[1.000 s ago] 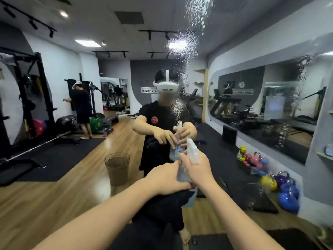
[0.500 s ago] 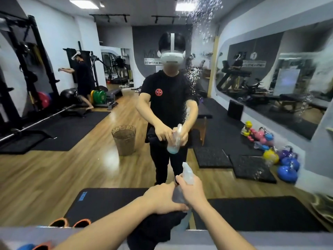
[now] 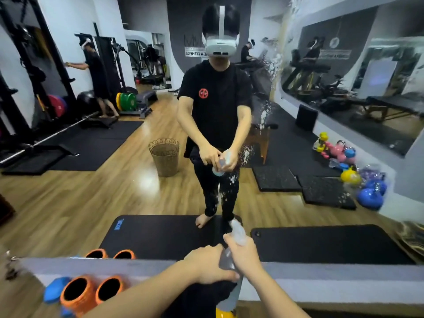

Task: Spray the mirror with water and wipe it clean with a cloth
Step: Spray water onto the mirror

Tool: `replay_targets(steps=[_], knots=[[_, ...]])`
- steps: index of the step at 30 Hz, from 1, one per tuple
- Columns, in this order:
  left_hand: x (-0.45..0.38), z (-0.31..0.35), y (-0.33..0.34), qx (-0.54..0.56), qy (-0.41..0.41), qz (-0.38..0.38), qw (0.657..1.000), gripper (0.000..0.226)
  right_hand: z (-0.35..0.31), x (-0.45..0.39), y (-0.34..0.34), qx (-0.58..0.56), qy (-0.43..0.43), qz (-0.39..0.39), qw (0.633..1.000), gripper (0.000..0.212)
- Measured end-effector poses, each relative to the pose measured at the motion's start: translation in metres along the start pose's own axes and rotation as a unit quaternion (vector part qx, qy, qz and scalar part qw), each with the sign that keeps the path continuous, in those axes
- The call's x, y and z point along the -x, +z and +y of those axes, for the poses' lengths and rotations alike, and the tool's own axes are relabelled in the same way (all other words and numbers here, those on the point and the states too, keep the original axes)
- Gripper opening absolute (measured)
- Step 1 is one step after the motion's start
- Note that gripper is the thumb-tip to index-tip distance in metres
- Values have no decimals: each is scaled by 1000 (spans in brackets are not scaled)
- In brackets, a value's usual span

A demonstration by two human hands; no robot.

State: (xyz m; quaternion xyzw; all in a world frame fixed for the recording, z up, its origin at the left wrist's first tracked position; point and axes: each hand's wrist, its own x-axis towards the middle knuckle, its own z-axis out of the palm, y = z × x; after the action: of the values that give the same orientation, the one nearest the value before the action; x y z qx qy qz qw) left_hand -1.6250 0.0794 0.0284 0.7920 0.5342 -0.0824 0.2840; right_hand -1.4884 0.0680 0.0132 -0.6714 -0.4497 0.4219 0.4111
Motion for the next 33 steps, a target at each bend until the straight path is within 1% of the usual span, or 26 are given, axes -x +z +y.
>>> replay_targets(steps=[2,4,6,7,8,9,11,14,17,19,20,23,26,28,30,33], knots=[[2,2,-7,12,-4,18,1000,79,-4,-6,1,0,-24,-7,1000,17],[6,8,-19,30,-8,54,998,78,-14,-15,1,8,-75,-9,997,32],[9,17,-34,52,-17,95,994,82,-33,-25,-1,28,-127,-15,991,48],[10,20,-45,56,-21,116,991,83,-46,-30,-2,42,-142,-7,989,52],[12,23,-58,56,-22,138,989,80,-62,-35,-3,38,-151,-3,988,51],[13,24,-74,53,-20,161,985,77,-82,-38,-5,25,-166,1,986,44],[20,29,-113,41,-6,202,979,77,-124,-47,-9,2,-213,21,977,32],[41,39,-188,16,23,290,956,83,-211,-46,-26,-35,-301,46,952,22],[77,55,-271,-27,49,377,925,82,-310,-31,-43,-32,-419,68,905,17],[107,66,-326,-63,61,430,899,80,-376,-17,-51,-48,-469,86,878,9],[124,72,-352,-77,68,451,887,80,-408,-8,-55,-60,-490,100,864,13],[174,90,-416,-106,81,506,852,71,-488,24,-64,-86,-500,125,853,27],[212,99,-457,-108,89,545,827,70,-539,53,-66,-108,-501,127,849,26],[227,98,-472,-101,101,560,816,74,-558,66,-64,-118,-519,127,837,24],[236,93,-478,-100,110,566,811,73,-569,72,-61,-114,-531,130,829,27],[242,83,-480,-118,98,573,805,72,-573,74,-50,-101,-544,132,823,32]])
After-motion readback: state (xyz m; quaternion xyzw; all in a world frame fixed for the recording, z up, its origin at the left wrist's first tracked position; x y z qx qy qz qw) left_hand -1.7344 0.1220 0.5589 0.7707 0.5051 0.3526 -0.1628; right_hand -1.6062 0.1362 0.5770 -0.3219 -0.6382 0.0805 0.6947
